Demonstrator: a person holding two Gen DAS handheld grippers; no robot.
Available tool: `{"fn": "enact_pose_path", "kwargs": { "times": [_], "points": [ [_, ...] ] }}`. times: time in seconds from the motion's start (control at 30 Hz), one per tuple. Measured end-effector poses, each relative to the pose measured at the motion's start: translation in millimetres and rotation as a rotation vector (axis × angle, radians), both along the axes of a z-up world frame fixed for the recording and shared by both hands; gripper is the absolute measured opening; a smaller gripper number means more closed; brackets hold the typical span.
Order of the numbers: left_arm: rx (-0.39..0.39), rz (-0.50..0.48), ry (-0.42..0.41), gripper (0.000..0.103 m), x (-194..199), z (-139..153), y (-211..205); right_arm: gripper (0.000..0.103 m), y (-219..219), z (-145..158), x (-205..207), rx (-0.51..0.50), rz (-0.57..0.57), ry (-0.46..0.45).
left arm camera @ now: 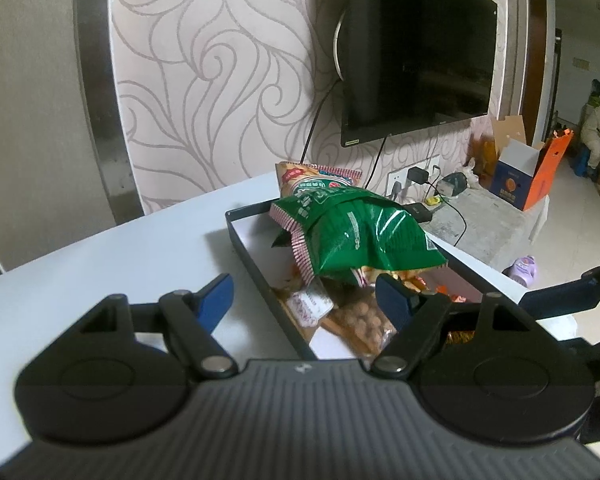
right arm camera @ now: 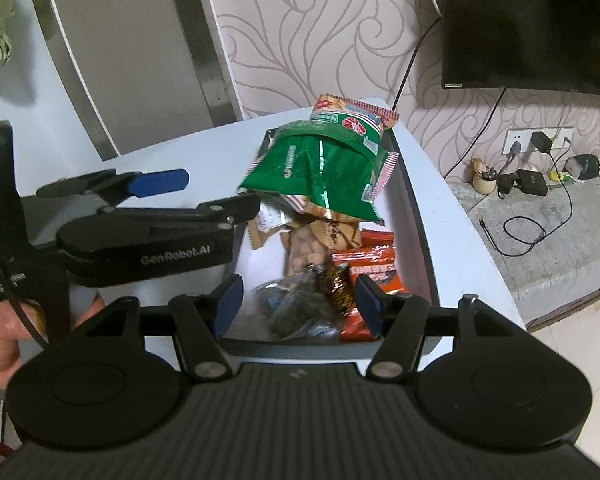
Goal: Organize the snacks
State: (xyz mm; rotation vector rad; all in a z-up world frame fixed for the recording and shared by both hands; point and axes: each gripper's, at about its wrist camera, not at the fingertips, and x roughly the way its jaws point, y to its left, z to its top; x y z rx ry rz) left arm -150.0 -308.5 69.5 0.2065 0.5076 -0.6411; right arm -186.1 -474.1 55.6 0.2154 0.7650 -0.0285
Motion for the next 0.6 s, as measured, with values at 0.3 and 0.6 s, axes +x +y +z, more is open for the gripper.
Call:
{"fn": "enact_pose_path", "kwargs": {
  "times": [0.3,0.6],
  "points": [
    [-0.037,-0.017,0.06,0.08,-20.7,7.3,38.1,0.07,46.3,20.4,-47.9,0.017,-0.063,-0.014],
    [-0.028,-0.072,0.022,0.101,-61.2,16.2,58.6,0.074,93.8,28.6,-109.1,0.049,-0.14,-0.001]
  ]
}}
